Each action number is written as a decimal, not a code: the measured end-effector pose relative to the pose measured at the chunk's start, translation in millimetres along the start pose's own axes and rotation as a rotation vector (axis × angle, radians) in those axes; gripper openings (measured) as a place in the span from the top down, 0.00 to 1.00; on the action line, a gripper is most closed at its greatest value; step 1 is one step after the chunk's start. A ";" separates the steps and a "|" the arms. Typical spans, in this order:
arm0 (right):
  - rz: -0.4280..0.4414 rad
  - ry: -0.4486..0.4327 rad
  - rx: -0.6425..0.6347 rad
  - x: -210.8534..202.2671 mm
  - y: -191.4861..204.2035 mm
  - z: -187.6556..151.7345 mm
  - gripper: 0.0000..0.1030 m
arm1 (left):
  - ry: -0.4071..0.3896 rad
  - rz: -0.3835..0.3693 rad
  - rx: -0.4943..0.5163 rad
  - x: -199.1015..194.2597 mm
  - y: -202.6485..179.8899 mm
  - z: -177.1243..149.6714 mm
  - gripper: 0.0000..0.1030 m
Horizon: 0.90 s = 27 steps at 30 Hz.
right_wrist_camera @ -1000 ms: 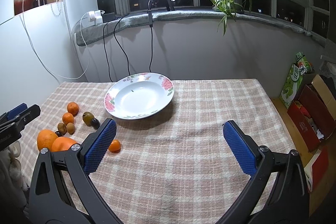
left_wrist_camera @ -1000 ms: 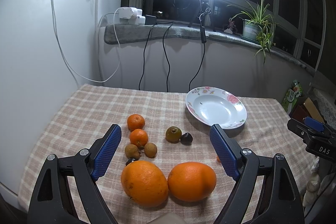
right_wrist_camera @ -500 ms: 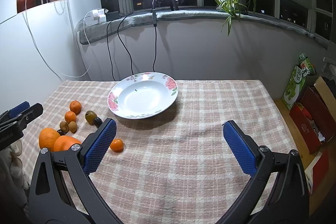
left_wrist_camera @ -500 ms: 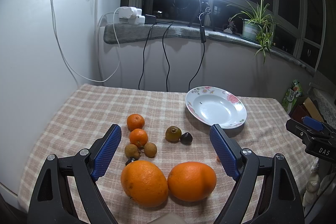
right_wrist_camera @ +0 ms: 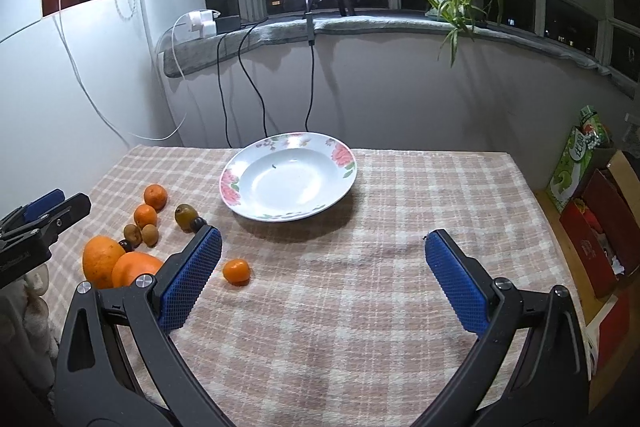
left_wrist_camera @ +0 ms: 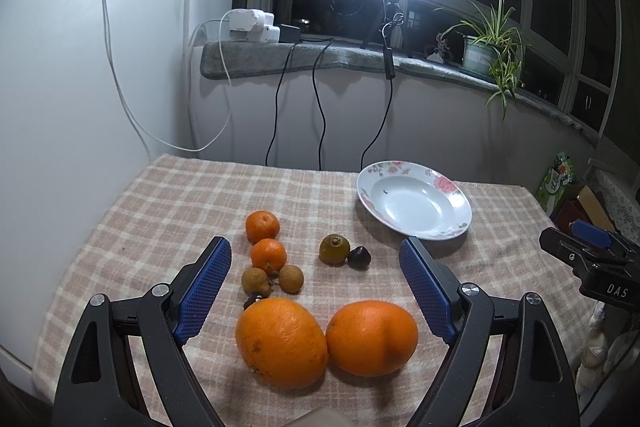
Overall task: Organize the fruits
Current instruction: 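Move the right gripper to the large orange and close around it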
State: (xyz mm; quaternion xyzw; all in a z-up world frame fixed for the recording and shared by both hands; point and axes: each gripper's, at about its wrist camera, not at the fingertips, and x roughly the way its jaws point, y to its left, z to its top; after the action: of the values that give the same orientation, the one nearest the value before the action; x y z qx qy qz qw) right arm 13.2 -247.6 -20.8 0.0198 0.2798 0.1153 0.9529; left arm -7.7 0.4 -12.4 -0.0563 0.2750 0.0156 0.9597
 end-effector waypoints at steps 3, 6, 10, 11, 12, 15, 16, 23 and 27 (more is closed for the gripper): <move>0.038 0.016 -0.008 3.7 2.6 -1.2 0.00 | 0.011 -0.002 -0.003 -1.0 5.3 -4.5 0.16; 0.066 0.026 -0.016 6.2 6.0 -2.4 0.00 | 0.022 0.001 -0.008 -3.2 11.3 -9.3 0.16; 0.111 0.044 -0.020 9.5 10.4 -4.6 0.00 | 0.039 0.007 -0.021 -6.3 20.4 -15.5 0.17; 0.121 0.047 -0.022 10.0 11.7 -5.1 0.00 | 0.043 0.010 -0.021 -7.1 22.2 -17.2 0.17; 0.129 0.050 -0.022 10.8 12.8 -5.2 0.00 | 0.048 0.010 -0.020 -8.0 23.8 -19.4 0.17; 0.165 0.061 -0.023 12.6 16.9 -5.7 0.00 | 0.065 0.009 -0.016 -11.2 27.5 -26.7 0.17; 0.173 0.064 -0.027 13.3 18.3 -5.4 0.00 | 0.070 0.010 -0.016 -11.9 28.7 -28.2 0.17; 0.278 0.094 -0.062 19.6 34.2 -1.9 0.00 | 0.124 -0.040 -0.030 -17.1 27.4 -42.3 0.21; 0.369 0.124 -0.123 27.4 51.9 -1.5 0.00 | 0.164 -0.087 -0.021 -16.7 14.4 -52.2 0.21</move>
State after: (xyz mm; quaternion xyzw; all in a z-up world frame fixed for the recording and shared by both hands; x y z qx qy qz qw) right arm 23.9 -190.9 -31.2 0.0054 0.3219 0.3059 0.8960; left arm -50.2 8.6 -49.0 -0.0793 0.3496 -0.0278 0.9331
